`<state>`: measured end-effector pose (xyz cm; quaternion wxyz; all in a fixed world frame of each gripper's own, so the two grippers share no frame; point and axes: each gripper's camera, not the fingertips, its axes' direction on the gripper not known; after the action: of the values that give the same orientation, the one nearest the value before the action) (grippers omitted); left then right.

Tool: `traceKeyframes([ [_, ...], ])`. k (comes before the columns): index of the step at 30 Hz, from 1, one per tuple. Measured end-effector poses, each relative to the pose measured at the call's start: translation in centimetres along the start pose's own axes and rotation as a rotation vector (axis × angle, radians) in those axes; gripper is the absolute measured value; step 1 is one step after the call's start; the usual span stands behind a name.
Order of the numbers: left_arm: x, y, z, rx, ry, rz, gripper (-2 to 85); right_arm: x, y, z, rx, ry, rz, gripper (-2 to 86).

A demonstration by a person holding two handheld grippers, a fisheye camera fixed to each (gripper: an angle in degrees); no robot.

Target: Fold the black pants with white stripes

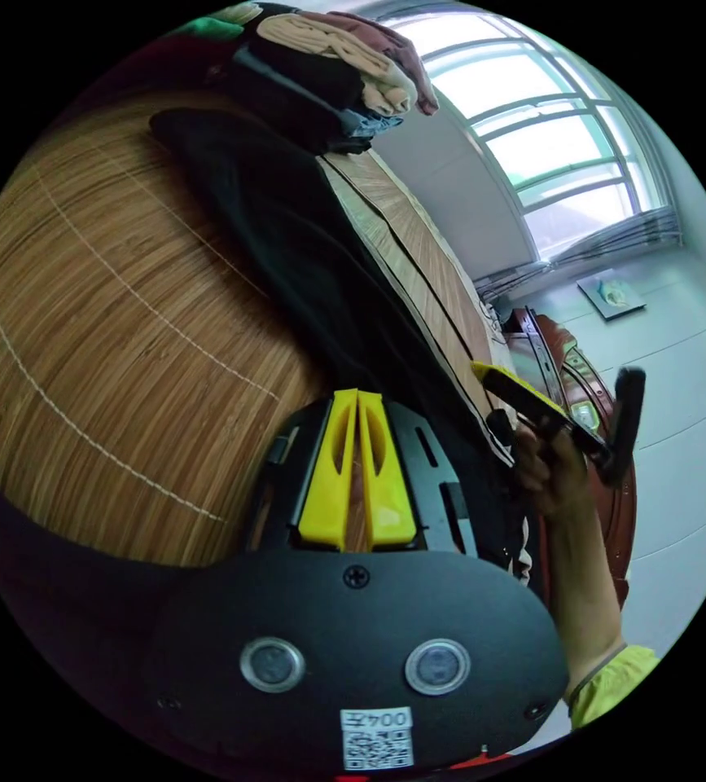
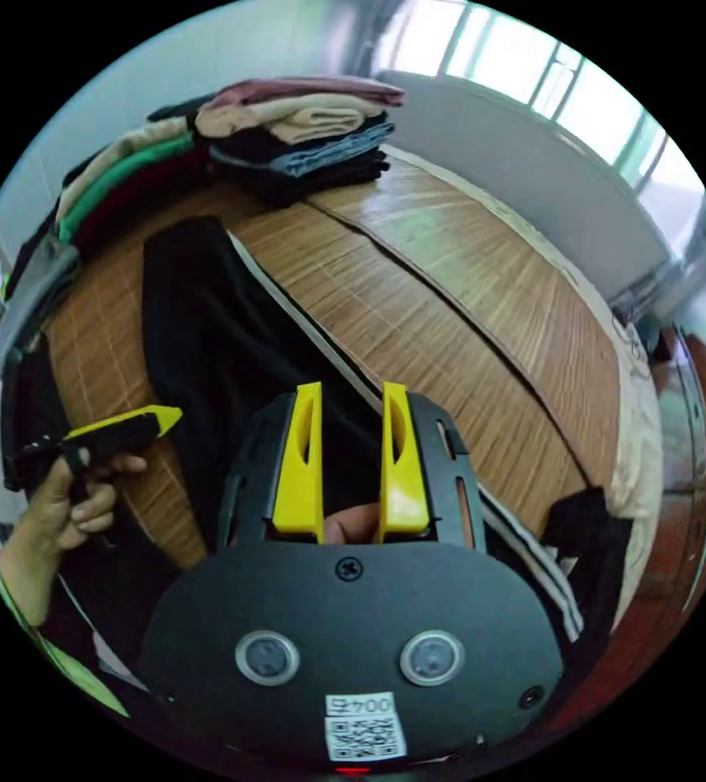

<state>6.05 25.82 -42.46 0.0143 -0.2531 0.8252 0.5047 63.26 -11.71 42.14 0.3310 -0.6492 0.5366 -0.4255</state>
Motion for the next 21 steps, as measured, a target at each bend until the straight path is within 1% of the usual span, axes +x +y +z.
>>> traceKeyframes([
  [2,0.2,-0.7,-0.4,-0.001,0.004,-0.003,0.1,-1.9,-4.0,2.8,-0.028,0.049,-0.135,11.9],
  [4,0.8,-1.4,-1.0,0.001,-0.005,0.002,0.1,-2.4,-6.4,4.7,-0.061,0.048,-0.187,11.5],
  [6,1.0,-2.0,-1.3,0.000,-0.002,0.000,0.1,-2.2,-8.4,6.4,-0.098,0.054,-0.216,9.0],
  [8,1.3,-2.4,-1.7,-0.001,-0.002,-0.002,0.1,-0.9,-10.8,7.2,-0.100,0.009,-0.228,4.2],
  [10,1.7,-3.0,-2.1,-0.001,-0.006,0.000,0.1,0.7,-12.8,7.8,-0.102,0.053,-0.195,2.8],
  [11,1.8,-3.1,-2.2,-0.001,-0.007,0.000,0.1,2.5,-14.1,8.1,-0.096,0.064,-0.116,1.6],
  [12,2.0,-3.4,-2.4,-0.001,-0.010,0.001,0.1,3.5,-14.8,8.3,-0.090,0.115,-0.049,1.0],
  [13,2.2,-3.6,-2.6,-0.001,-0.012,0.002,0.1,5.4,-15.9,8.9,-0.098,0.258,0.073,1.0],
  [14,2.3,-3.7,-2.6,-0.001,-0.012,0.002,0.1,7.0,-16.7,9.2,-0.106,0.247,0.137,1.4],
  [15,2.4,-3.9,-2.8,-0.001,-0.010,0.001,0.1,7.5,-17.0,9.1,-0.104,0.194,0.155,1.9],
  [16,2.4,-4.1,-3.0,-0.001,-0.004,-0.002,0.1,8.3,-17.3,8.3,-0.055,0.100,0.189,2.8],
  [17,2.5,-4.2,-3.1,-0.002,-0.001,-0.004,0.1,8.1,-17.4,7.0,0.045,-0.003,0.177,3.5],
  [18,2.5,-4.4,-3.2,-0.001,0.006,-0.008,0.1,7.8,-17.4,6.4,0.088,-0.061,0.157,4.8],
  [19,2.6,-4.5,-3.4,0.001,0.009,-0.010,0.1,6.9,-17.9,6.0,0.123,-0.164,0.108,7.2],
  [20,2.7,-4.5,-3.5,0.001,0.009,-0.010,0.1,5.6,-18.8,6.5,0.097,-0.221,0.050,8.6],
  [21,2.8,-4.6,-3.6,0.004,0.006,-0.009,0.1,4.8,-19.3,7.1,0.068,-0.220,0.017,9.3],
])
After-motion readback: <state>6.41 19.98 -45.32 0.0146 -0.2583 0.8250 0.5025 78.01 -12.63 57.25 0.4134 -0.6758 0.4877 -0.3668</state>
